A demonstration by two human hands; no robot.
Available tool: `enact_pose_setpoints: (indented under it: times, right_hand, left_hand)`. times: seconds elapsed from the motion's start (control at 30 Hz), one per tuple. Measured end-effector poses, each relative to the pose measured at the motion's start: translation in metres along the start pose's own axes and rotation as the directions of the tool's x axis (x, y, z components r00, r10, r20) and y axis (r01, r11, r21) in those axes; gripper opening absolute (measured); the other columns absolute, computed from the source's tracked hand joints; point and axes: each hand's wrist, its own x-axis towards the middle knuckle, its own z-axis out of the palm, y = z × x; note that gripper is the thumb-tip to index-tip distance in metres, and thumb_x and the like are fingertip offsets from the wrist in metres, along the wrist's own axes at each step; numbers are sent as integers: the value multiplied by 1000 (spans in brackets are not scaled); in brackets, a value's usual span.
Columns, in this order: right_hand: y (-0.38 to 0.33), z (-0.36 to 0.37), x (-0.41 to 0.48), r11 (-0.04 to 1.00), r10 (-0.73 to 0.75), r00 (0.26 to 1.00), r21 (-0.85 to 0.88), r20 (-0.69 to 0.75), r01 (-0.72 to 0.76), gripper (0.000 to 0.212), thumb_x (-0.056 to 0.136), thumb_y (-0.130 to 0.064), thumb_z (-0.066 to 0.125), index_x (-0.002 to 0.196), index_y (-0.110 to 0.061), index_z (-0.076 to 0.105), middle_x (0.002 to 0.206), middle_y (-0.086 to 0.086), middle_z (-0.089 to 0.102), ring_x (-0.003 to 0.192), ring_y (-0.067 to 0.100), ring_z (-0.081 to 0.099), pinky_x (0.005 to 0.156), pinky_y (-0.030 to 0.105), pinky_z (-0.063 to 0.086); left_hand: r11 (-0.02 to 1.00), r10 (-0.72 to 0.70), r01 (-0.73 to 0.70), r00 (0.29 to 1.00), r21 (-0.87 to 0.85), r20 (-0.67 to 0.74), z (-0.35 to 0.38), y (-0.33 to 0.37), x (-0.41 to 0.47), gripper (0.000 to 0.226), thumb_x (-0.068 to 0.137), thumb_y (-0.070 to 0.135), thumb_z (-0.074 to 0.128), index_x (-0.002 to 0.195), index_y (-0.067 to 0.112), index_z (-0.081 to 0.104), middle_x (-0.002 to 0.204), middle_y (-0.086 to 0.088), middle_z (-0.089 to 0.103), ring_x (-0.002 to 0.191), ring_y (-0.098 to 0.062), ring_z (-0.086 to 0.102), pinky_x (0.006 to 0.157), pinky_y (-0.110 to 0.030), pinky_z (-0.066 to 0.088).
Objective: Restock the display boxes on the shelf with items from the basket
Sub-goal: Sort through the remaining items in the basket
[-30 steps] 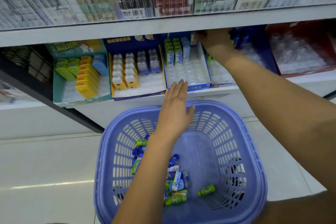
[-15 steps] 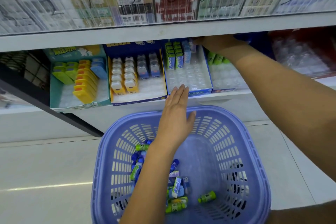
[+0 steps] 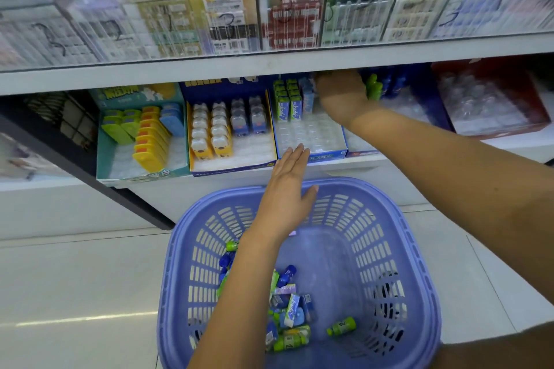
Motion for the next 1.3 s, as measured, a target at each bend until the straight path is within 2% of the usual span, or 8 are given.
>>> enact_pose_setpoints:
  times: [0.13,0.3,0.47,0.67,0.73,0.87,1.03,1.3]
  right_hand:
    - [0,4,-7,1000,25,998,-10,-52,-26,28,96,-9,37,105,2,60,114,22,60,111,36,53,94,38,37]
    - [-1,1,-10,982,40,996,-189,78,-25,40,93,-12,42,132,-6,45,138,16,45,132,35,34,111,48,22]
    - [-3,-19,-9,981,7,974,-192,227,37,37,95,-21,44,130,-10,48,134,12,49,126,31,42,105,39,32]
    - [-25,-38,-61,970,48,991,230,127,-77,28,91,-25,52,109,-6,60,106,18,63,98,33,59,71,31,42]
    - [-42,-23,-93,940,-43,964,339,263,-51,31,89,-36,57,89,-5,64,89,14,63,87,31,59,67,29,40]
    - [-84,49,-142,947,-210,749,322,628,-5,32,89,-35,56,71,-9,51,76,9,50,78,25,47,62,26,34]
    - [-94,148,-185,971,-105,679,221,727,-86,30,94,-8,46,121,0,57,125,18,58,116,31,56,93,35,45]
    - [-97,228,-200,937,-239,703,348,670,-13,55,95,-6,36,147,-21,26,145,11,34,130,29,42,101,41,41]
  left_hand:
    - [1000,6,-6,1000,-26,4,0,-6,-4,64,96,19,52,151,19,19,159,7,11,146,-8,3,115,-18,6]
    - [1000,13,-12,1000,-20,11,1,-9,-3,66,95,19,53,151,20,18,159,9,11,146,-7,2,111,-14,5]
    - [995,16,-16,1000,-100,1,-4,-11,-5,57,95,19,53,148,19,31,155,10,23,144,-2,11,111,-13,11]
    - [943,-199,68,901,-327,-386,-6,-36,-27,17,94,18,54,102,21,67,97,9,68,87,7,60,73,-5,44]
    - [936,-320,255,901,-242,-291,4,-61,-32,14,93,17,55,97,15,68,88,-1,70,80,-6,63,71,-19,49]
    - [809,-588,586,808,44,46,36,-116,-51,22,89,6,51,101,5,69,101,-19,70,95,-33,64,80,-37,50]
    - [709,-694,700,674,80,254,83,-147,-81,34,92,2,49,124,3,59,127,-18,59,117,-31,55,92,-31,43]
    - [678,-730,718,683,155,29,122,-167,-97,40,88,-5,47,124,10,53,137,-9,45,122,-25,44,86,-29,39]
